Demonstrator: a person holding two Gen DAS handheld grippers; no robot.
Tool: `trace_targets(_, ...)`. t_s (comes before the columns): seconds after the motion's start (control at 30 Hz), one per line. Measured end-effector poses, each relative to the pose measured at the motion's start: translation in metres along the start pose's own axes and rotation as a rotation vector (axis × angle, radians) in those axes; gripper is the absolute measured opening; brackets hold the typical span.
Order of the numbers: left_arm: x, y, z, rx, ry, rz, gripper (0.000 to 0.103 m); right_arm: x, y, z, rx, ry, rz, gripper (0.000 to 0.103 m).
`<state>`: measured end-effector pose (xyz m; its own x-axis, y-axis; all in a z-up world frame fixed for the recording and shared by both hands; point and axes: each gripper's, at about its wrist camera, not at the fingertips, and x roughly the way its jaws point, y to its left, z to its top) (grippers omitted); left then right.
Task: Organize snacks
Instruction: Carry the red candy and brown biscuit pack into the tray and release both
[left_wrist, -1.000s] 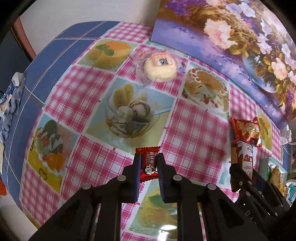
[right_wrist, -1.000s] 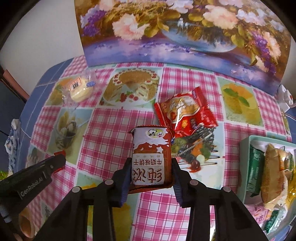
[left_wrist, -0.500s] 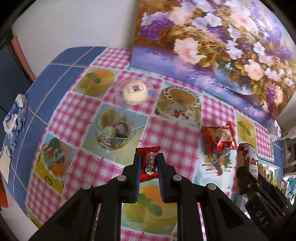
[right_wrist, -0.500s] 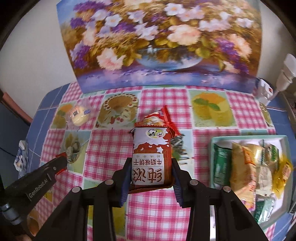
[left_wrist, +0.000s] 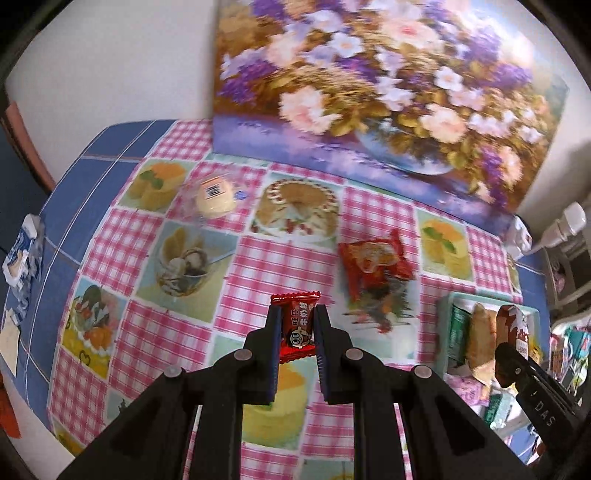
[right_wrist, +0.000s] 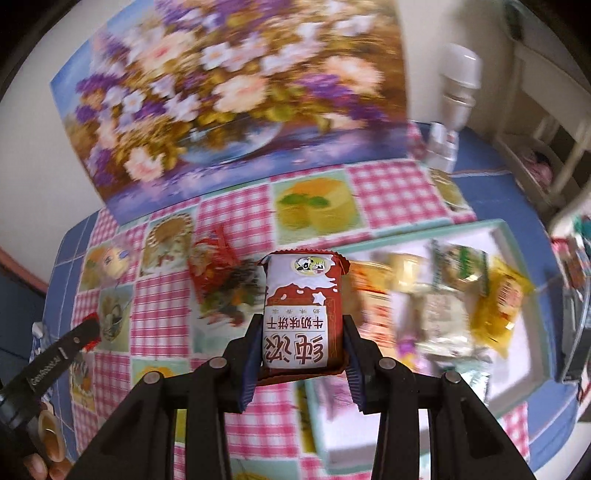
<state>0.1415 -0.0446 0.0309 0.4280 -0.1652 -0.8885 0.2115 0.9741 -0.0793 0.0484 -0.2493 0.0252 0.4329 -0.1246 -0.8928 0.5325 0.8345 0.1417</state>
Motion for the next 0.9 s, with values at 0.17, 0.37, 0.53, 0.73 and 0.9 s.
trace_targets(0.17,-0.013,-0.026,-0.01,0.049,-0.022,-0.018,0.018,-0.01,-0.031,-0.007,0.038,-0.005,-0.044,0.042)
trace_targets(0.37,-0.021,-0.062,-0.032,0.112,-0.027,-0.051,0.018,-0.022,-0.064,-0.016,0.086,-0.017,-0.077,0.042)
trace_targets(0.53,-0.02,-0.105,-0.052,0.197,-0.001,-0.098,0.018,-0.025,-0.089,-0.024,0.123,-0.01,-0.092,0.042)
trace_targets(0.73,-0.011,-0.154,-0.082,0.326,0.05,-0.132,0.018,-0.024,-0.118,-0.035,0.178,0.012,-0.101,0.042)
trace_targets(0.9,-0.001,-0.176,-0.099,0.377,0.091,-0.137,0.018,-0.022,-0.136,-0.041,0.218,0.028,-0.11,0.042)
